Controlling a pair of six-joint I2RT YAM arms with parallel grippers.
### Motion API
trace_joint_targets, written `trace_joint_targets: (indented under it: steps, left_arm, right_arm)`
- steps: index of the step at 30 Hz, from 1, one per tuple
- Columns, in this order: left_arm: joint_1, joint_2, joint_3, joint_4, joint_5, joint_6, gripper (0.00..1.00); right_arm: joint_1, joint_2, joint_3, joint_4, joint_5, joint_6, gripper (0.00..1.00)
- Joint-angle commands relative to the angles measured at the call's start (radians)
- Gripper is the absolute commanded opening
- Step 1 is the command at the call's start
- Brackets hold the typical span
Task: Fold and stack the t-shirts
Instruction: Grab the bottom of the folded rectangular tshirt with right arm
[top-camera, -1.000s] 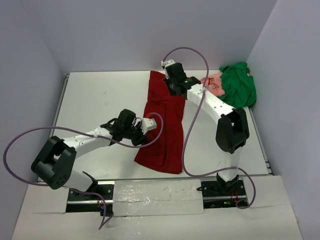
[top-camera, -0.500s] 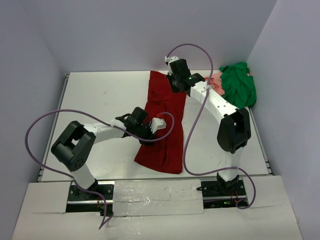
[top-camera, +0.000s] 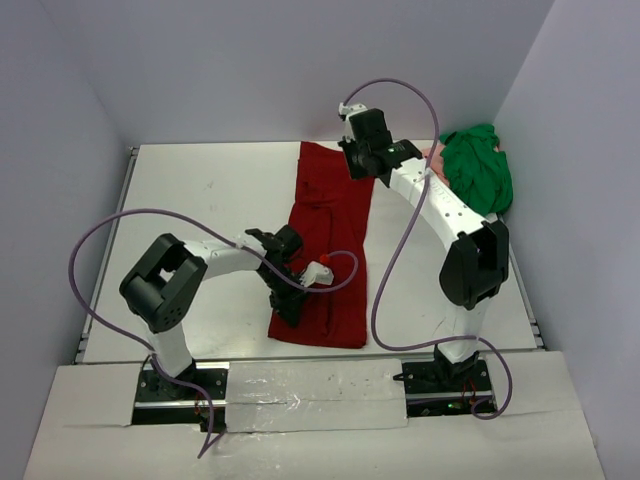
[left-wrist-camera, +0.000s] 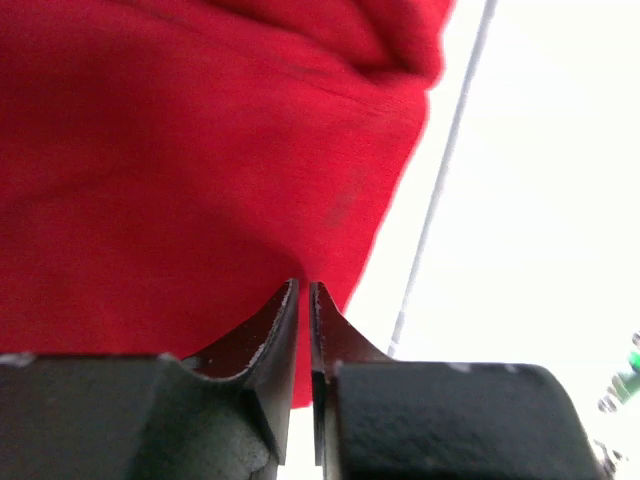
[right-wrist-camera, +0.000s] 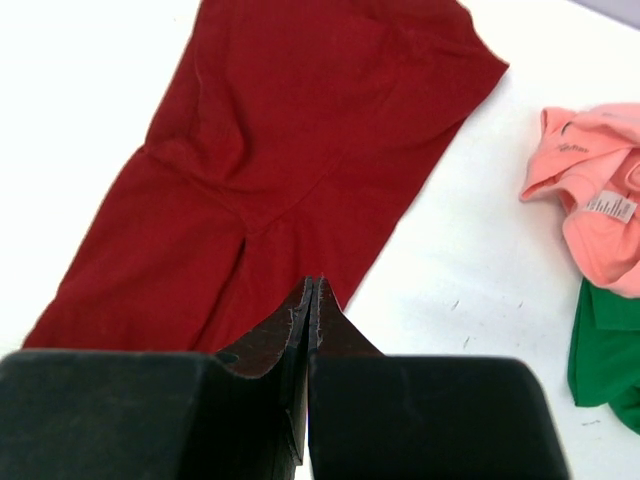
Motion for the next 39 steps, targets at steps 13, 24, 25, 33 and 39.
trace_joint_targets:
  steps: [13,24,25,33,39]
  left_arm:
    - [-0.165,0.059,0.202,-0.458,0.351,0.364,0.27]
    - [-0.086,-0.308,0.159,0.093,-0.025,-0.146,0.18]
    - [-0.025,-0.320,0.158,0.159,-0.054,-0.177,0.19]
    - [0.302,-0.511,0.026,0.464,-0.492,-0.374,0.25]
    - [0.491,-0.558,0.015,0.423,-0.410,-0.401,0.28]
  right_arm:
    - [-0.021,-0.142,0.032,-0.040,-0.055,0.015,0.00]
    - [-0.009,-0.125,-0.083,-0.107,-0.364,-0.067,0.32]
    - [0.006,-0.121,-0.098,-0.124,-0.384,-0.095,0.37]
    - [0.147,-0.220,-0.405,-0.132,-0.374,-0.187,0.43]
    - [0.255,-0.245,-0.511,-0.175,-0.378,-0.204,0.44]
